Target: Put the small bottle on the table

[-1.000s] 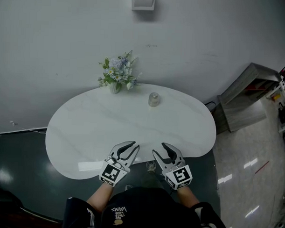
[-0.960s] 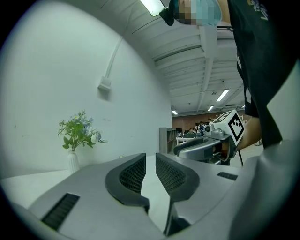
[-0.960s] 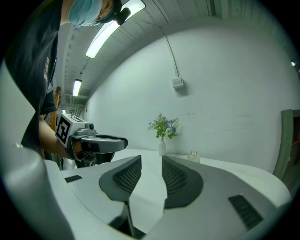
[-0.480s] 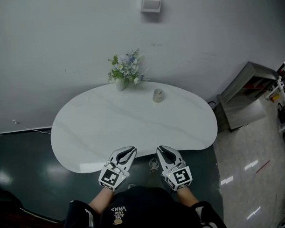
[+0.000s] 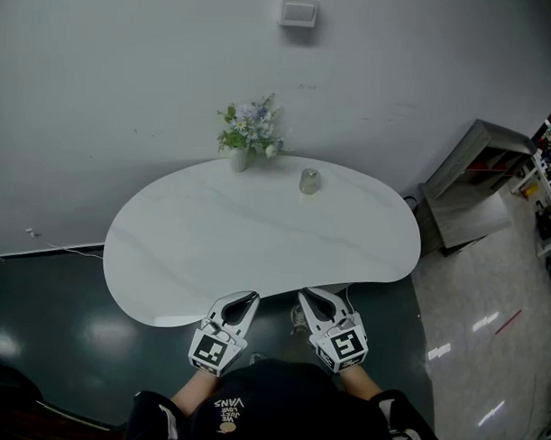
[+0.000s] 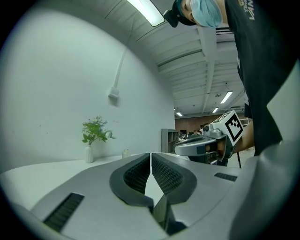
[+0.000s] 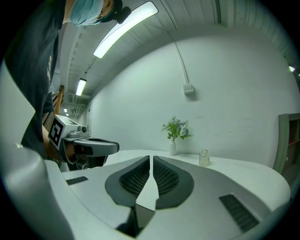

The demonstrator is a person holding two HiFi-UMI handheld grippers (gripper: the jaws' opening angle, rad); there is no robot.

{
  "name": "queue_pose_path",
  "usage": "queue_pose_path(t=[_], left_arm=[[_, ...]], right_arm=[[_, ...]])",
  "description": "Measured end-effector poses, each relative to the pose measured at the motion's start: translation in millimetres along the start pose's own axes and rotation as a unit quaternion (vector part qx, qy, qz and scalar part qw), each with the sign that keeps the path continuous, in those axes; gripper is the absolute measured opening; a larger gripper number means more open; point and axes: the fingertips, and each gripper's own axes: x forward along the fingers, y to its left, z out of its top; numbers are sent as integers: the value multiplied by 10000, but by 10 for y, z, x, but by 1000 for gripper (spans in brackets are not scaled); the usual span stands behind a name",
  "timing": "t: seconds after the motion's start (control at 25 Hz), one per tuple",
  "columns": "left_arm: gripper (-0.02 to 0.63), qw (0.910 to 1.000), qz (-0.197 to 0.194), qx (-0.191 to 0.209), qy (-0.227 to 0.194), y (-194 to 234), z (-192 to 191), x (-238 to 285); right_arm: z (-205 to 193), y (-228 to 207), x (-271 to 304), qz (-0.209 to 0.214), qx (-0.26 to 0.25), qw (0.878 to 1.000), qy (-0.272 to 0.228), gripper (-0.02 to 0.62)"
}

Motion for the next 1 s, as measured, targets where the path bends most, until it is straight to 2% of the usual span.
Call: queue_pose_path(t=[0.44, 1.0], left_arm=[[26, 10000, 61, 6, 67, -57, -35, -190], [26, 9996, 197, 58, 171, -43, -109, -260]], right_arm=[[-81, 213, -58, 117, -4, 9998, 137, 48], [-67, 272, -65, 172, -5, 9998, 96, 46]])
